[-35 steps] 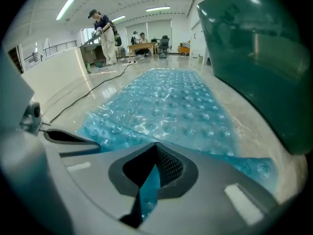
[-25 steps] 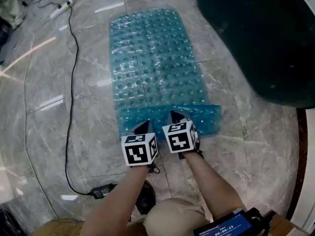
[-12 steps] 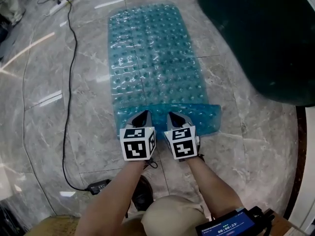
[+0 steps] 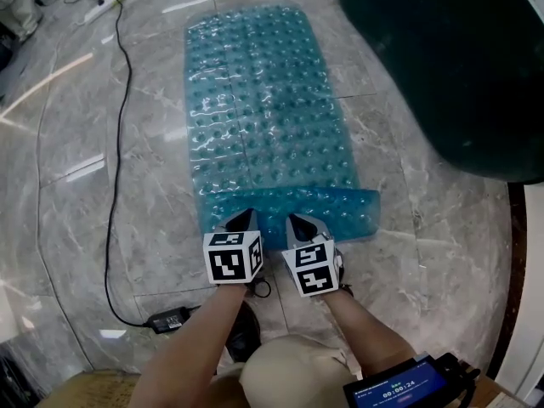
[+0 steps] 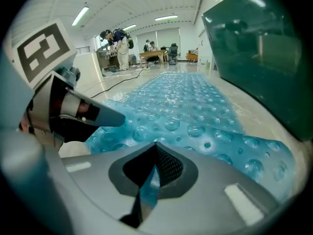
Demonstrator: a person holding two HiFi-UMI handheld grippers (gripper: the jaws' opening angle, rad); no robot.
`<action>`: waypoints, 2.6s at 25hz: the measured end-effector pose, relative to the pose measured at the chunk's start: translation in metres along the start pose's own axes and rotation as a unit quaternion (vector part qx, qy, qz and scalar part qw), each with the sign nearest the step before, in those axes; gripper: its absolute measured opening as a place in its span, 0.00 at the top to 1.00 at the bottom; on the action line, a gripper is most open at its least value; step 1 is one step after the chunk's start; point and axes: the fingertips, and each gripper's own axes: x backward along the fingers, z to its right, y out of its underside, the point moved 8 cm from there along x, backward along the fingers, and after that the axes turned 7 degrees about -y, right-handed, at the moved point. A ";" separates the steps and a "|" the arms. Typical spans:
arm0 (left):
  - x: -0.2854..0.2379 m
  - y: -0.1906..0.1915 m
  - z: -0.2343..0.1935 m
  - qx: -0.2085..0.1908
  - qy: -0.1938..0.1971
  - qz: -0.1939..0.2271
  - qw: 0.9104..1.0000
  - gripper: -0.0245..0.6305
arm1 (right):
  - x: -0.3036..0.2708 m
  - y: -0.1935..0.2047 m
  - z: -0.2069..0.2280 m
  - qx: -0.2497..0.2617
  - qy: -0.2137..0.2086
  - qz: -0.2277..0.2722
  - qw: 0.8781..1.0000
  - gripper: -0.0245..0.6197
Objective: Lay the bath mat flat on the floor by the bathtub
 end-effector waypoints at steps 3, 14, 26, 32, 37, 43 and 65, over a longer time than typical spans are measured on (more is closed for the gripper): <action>-0.002 0.009 -0.001 0.003 0.008 -0.020 1.000 0.95 | 0.015 -0.014 -0.002 -0.018 -0.027 -0.018 0.999 0.95; 0.016 0.026 0.006 -0.006 0.004 -0.024 1.000 0.95 | -0.010 -0.038 0.022 0.012 0.033 -0.045 0.998 0.95; 0.021 0.006 0.011 0.035 0.016 0.014 0.999 0.95 | 0.019 0.018 -0.011 0.021 0.014 -0.022 0.999 0.95; 0.014 0.034 0.013 0.014 0.002 -0.021 1.000 0.96 | 0.032 0.029 -0.017 -0.014 -0.013 -0.029 0.999 0.95; 0.017 0.054 0.013 0.000 0.009 -0.019 1.000 0.96 | 0.031 -0.011 -0.009 -0.032 -0.030 -0.005 0.999 0.95; 0.046 0.069 0.016 -0.001 0.032 -0.042 0.999 0.95 | 0.010 0.010 -0.016 0.005 -0.003 -0.071 0.997 0.95; 0.024 0.077 0.024 -0.027 0.067 -0.063 0.995 0.95 | 0.045 0.078 -0.066 0.053 -0.013 -0.073 0.996 0.95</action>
